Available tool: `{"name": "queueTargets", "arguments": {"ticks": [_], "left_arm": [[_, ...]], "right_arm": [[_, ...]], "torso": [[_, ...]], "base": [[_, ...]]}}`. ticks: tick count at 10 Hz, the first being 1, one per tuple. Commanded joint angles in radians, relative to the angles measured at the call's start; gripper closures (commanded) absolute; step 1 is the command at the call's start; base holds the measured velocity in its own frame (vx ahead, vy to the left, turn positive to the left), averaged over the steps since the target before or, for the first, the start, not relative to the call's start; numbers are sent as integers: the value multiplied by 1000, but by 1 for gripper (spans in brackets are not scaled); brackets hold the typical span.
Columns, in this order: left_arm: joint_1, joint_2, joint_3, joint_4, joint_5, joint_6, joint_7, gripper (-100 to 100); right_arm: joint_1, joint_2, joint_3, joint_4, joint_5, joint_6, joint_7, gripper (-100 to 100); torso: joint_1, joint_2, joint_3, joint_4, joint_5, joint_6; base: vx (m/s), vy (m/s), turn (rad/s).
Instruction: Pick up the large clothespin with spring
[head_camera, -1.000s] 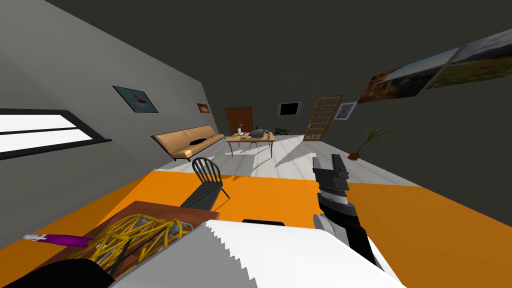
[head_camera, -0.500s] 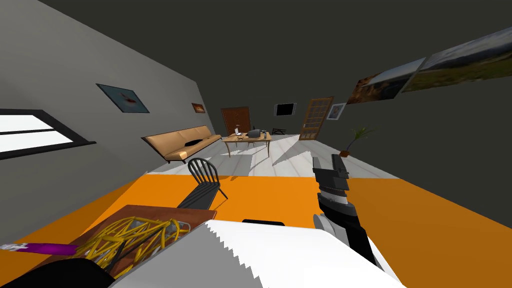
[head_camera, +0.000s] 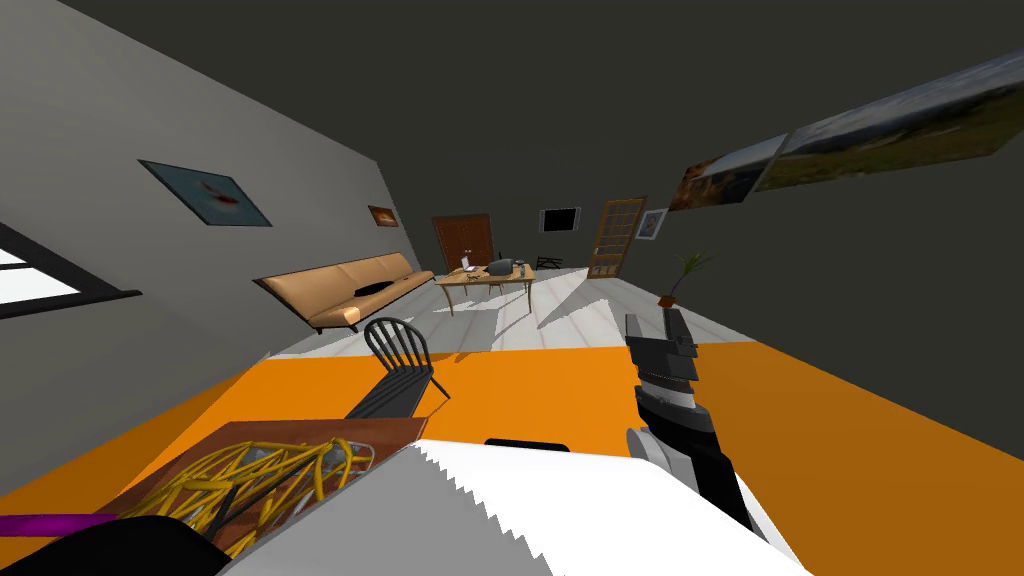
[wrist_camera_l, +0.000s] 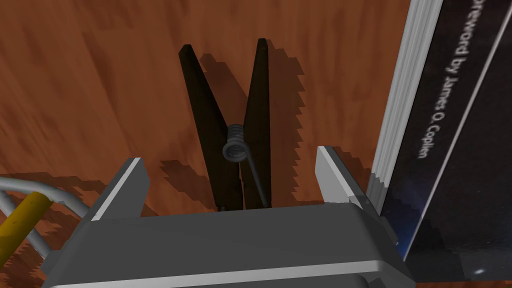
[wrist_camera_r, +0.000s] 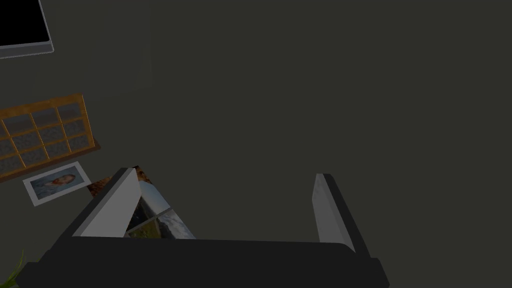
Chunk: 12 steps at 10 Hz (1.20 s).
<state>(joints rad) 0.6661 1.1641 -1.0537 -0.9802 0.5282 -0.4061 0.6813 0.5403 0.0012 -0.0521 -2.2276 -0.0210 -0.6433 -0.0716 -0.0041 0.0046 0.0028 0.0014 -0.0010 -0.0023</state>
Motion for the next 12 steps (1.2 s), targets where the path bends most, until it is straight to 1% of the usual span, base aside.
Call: {"name": "queueTargets", "arguments": {"ticks": [1, 2, 3, 4, 8, 9, 10, 11, 12], "left_arm": [[-7, -1, -1, 10, -16, 0, 50, -100], [-7, -1, -1, 10, -16, 0, 56, -100], [-7, -1, -1, 7, -15, 1, 47, -100], [-7, -1, -1, 8, -15, 1, 51, 100], [-7, -1, -1, 8, -15, 1, 50, 100], [-7, -1, -1, 8, -15, 1, 50, 0], [10, 5, 3, -15, 17, 2, 0, 100], [10, 5, 3, -15, 17, 2, -4, 100], [27, 12, 7, -39, 51, 5, -45, 100]], "right_arm": [[0, 0, 0, 0, 0, 0, 0, 0], [0, 0, 0, 0, 0, 0, 0, 0], [0, 0, 0, 0, 0, 0, 0, 0], [0, 0, 0, 0, 0, 0, 0, 0], [0, 0, 0, 0, 0, 0, 0, 0], [0, 0, 0, 0, 0, 0, 0, 0], [0, 0, 0, 0, 0, 0, 0, 0], [0, 0, 0, 0, 0, 0, 0, 0], [0, 0, 0, 0, 0, 0, 0, 0]], "torso": [[0, 0, 0, 0, 0, 0], [0, -1, 0, 0, 0, -1], [1, -2, -1, 0, 0, -1], [2, -3, -2, -1, 0, -1], [3, -4, -2, -1, 1, -1], [3, -4, -2, -1, 1, -1], [3, -4, -2, -1, 1, -1], [5, -6, -3, -2, 1, -2], [6, -7, -4, -2, 1, -1]], "base": [[-52, -41, -74], [-23, -25, -1], [-7, -8, 4], [0, 0, 0], [0, 0, 0], [0, 0, 0], [54, 35, 133], [66, 49, 114], [88, 55, 159]]}}
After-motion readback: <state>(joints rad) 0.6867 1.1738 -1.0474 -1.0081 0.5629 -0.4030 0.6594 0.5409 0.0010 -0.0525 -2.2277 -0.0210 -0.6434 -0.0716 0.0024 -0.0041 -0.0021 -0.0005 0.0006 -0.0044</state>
